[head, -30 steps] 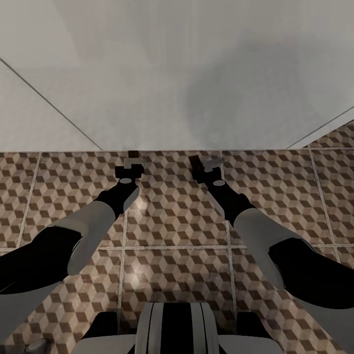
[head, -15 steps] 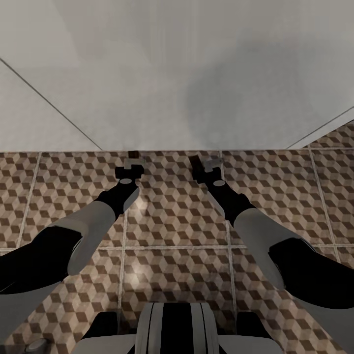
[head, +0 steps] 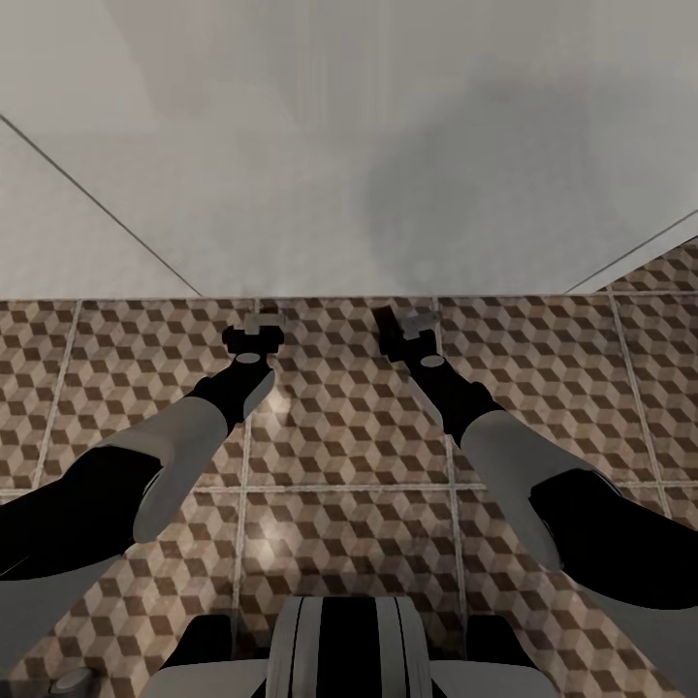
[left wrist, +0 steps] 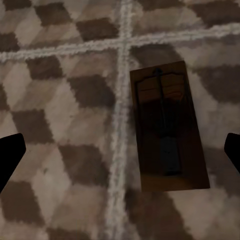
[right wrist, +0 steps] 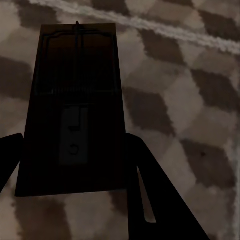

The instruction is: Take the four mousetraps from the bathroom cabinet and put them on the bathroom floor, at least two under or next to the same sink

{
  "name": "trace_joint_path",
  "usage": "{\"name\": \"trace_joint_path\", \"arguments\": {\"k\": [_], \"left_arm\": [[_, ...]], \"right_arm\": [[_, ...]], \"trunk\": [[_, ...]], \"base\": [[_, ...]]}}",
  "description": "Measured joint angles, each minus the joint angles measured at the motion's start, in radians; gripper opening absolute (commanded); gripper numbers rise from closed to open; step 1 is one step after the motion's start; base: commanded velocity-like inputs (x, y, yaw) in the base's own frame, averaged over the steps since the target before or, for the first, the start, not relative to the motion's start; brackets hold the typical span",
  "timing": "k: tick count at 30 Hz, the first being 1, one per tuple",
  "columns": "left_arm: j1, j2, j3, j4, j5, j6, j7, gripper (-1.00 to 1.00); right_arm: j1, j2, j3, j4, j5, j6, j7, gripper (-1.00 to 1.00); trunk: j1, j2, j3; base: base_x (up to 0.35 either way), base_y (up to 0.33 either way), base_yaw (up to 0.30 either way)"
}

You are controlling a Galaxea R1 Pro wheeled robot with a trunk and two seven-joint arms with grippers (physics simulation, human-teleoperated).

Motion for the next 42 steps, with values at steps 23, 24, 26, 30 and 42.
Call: {"name": "trace_joint_path", "arguments": {"k": [23, 24, 26, 30, 42], "left_arm": [[0.000, 0.000, 0.000, 0.002, 0.000, 0.000, 0.000, 1.00], [0.000, 0.000, 0.000, 0.002, 0.000, 0.000, 0.000, 1.00], [0.000, 0.000, 0.000, 0.001, 0.000, 0.000, 0.000, 1.00], [0.000, 0.000, 0.000, 0.002, 0.000, 0.000, 0.000, 1.00], [0.004, 0.000, 0.000, 0.002, 0.000, -0.025, 0.000, 1.00]], "right_arm": [[0.000, -0.001, 0.000, 0.000, -0.003, -0.006, -0.002, 1.00], [0.000, -0.001, 0.000, 0.000, -0.003, -0.006, -0.002, 1.00], [0.000, -0.001, 0.000, 0.000, -0.003, -0.007, -0.002, 1.00], [0.000, 0.000, 0.000, 0.000, -0.003, -0.007, -0.002, 1.00], [0.000, -0.002, 0.000, 0.004, -0.003, -0.007, -0.002, 1.00]], "trunk": [[0.000, 0.000, 0.000], [0.000, 0.000, 0.000], [0.000, 0.000, 0.000], [0.000, 0.000, 0.000], [0.000, 0.000, 0.000]], "base": [[0.000, 0.000, 0.000], [0.000, 0.000, 0.000], [0.000, 0.000, 0.000], [0.000, 0.000, 0.000], [0.000, 0.000, 0.000]]}}
